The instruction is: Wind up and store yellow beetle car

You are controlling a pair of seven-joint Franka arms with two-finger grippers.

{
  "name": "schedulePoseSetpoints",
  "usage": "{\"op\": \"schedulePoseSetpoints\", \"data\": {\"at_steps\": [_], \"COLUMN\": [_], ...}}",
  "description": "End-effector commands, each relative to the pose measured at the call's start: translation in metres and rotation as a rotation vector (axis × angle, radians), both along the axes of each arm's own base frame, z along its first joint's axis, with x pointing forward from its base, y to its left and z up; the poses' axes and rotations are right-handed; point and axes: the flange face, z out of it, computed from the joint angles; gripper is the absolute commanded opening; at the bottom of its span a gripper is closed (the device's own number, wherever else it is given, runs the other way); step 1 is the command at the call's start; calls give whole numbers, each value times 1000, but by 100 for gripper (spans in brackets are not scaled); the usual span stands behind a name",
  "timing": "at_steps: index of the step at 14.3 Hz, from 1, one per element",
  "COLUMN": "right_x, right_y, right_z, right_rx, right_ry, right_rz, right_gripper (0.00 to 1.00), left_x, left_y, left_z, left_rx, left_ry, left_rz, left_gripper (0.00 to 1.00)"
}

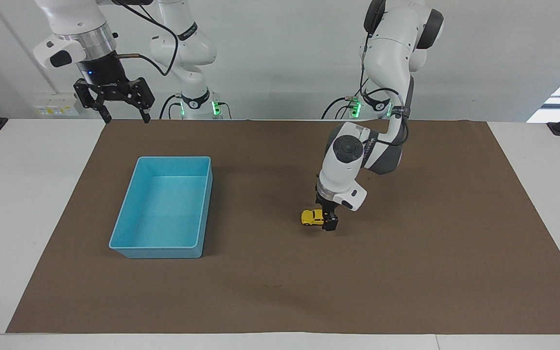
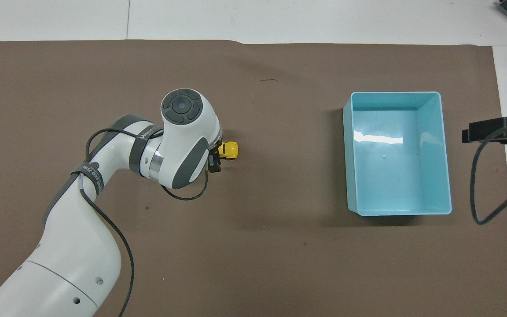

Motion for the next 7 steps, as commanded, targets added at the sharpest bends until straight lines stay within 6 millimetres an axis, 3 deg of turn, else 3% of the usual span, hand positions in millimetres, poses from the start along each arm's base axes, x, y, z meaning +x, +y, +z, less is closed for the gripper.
{"op": "schedulePoseSetpoints", "data": {"at_steps": [1,2,4,7], "right_x": [-3,-3,-3,-3], "right_y": [-1,-1,-1,-1], "right_z": [2,3,2,3], "right_rx": [-3,-2,-3,-3], "right_ry": [1,-1,1,-1], "right_rz": [-17,-17,-17,-19], "right_gripper": [100,100,100,100], "left_x": [-3,-4,-5,-6], "left_y": [-2,0,-2,-3], "left_z": [-8,-9,-10,-10], "left_rx": [10,13,12,37], "left_ry": [-21,-17,-19,-28], "left_rz": [13,14,11,-15], "left_gripper": [86,74,39,1]}}
